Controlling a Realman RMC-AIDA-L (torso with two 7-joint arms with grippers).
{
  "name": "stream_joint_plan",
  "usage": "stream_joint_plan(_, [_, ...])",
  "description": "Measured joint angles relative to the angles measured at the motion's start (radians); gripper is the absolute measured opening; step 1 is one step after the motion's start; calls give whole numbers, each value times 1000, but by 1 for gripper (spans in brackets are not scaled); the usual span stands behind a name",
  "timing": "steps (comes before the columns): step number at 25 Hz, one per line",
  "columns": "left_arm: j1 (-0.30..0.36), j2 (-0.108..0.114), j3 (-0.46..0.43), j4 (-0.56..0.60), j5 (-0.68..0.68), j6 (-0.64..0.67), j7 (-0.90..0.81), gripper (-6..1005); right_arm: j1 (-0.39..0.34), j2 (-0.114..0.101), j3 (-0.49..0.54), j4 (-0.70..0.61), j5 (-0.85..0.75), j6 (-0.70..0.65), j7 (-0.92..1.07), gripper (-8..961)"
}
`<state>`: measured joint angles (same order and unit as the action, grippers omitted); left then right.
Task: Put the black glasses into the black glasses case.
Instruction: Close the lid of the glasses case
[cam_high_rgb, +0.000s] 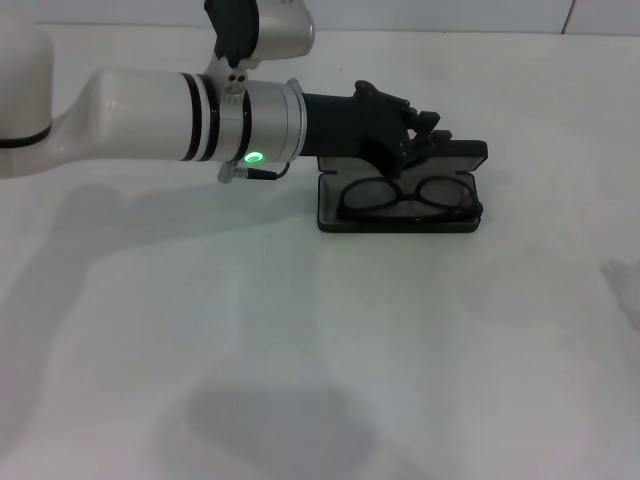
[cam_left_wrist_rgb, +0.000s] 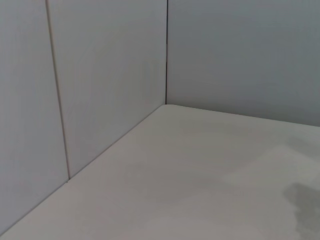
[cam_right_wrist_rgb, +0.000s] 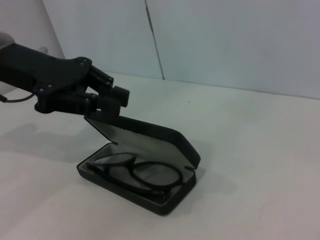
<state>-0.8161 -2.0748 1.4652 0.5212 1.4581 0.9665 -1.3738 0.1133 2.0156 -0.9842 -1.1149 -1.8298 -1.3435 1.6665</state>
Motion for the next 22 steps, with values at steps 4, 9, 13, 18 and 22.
stream_joint_plan(4, [0, -3, 0, 3, -1, -19, -1, 216, 0, 0, 0, 2, 0, -2, -1, 137])
stream_joint_plan(9, [1, -9, 0, -3, -1, -72, 4, 235, 3, 0, 0, 18, 0, -4, -5, 143])
stream_joint_plan(13, [2, -10, 4, -9, -1, -91, 5, 235, 6, 0, 1, 28, 0, -4, -11, 147])
stream_joint_plan(18, [-1, -11, 7, -20, 1, -102, 6, 235, 8, 0, -1, 32, 0, -4, -13, 153])
stream_joint_plan(22, [-7, -13, 7, -39, 20, -102, 7, 235, 22, 0, -2, 52, 0, -3, -15, 158])
